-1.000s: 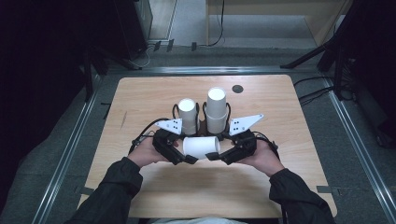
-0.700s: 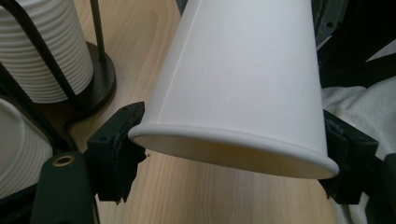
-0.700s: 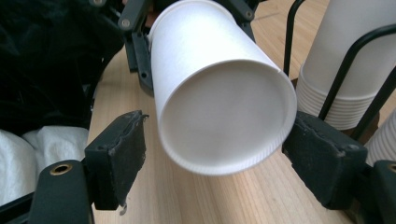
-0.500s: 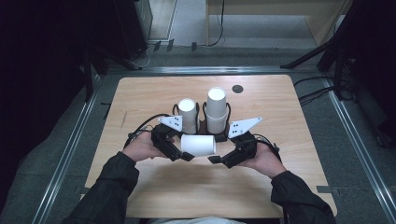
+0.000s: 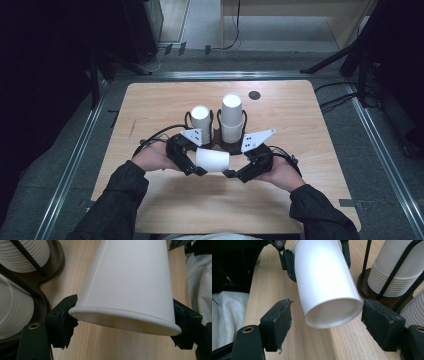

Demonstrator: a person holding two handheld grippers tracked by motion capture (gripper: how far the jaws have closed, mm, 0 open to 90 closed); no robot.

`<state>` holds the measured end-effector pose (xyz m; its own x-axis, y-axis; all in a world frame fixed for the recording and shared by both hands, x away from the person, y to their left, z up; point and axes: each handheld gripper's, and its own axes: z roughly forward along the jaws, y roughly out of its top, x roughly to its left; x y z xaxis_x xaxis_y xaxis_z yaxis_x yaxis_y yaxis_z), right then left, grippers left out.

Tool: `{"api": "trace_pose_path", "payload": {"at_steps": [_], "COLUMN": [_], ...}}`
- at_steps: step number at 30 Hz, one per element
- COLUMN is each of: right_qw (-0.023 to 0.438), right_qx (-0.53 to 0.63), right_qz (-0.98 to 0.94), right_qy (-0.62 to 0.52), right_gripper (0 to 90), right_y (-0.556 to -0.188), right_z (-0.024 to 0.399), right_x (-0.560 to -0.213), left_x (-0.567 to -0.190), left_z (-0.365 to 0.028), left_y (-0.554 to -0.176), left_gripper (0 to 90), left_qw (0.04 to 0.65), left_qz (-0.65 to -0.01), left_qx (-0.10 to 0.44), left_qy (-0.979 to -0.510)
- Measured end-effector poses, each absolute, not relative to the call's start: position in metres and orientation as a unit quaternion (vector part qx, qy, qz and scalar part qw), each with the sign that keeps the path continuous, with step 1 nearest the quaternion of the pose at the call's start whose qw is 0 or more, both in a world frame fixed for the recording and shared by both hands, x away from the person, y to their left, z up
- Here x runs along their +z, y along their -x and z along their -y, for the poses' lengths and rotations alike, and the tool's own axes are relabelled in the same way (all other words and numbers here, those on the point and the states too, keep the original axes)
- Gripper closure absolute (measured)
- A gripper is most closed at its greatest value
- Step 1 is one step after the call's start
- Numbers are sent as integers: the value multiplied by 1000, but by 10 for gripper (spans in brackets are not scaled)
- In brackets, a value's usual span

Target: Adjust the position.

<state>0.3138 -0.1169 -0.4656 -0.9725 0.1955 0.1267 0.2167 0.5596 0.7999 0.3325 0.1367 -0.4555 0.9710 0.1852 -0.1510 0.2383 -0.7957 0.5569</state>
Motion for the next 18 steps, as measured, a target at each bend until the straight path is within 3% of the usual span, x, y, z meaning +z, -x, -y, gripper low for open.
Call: {"api": "trace_pose_path", "payload": {"at_steps": [18], "right_qw": [13], "right_qx": [-409], "right_qz": [909], "right_qy": [85], "right_gripper": [281], "right_y": [-311], "right_z": [96], "right_x": [-482], "left_x": [-467], "left_z": [-119], "left_y": [-326], "left_gripper": [199], "left_qw": [250], "left_qz": [-94], "left_qx": [-58], "left_qy": [-962]}}
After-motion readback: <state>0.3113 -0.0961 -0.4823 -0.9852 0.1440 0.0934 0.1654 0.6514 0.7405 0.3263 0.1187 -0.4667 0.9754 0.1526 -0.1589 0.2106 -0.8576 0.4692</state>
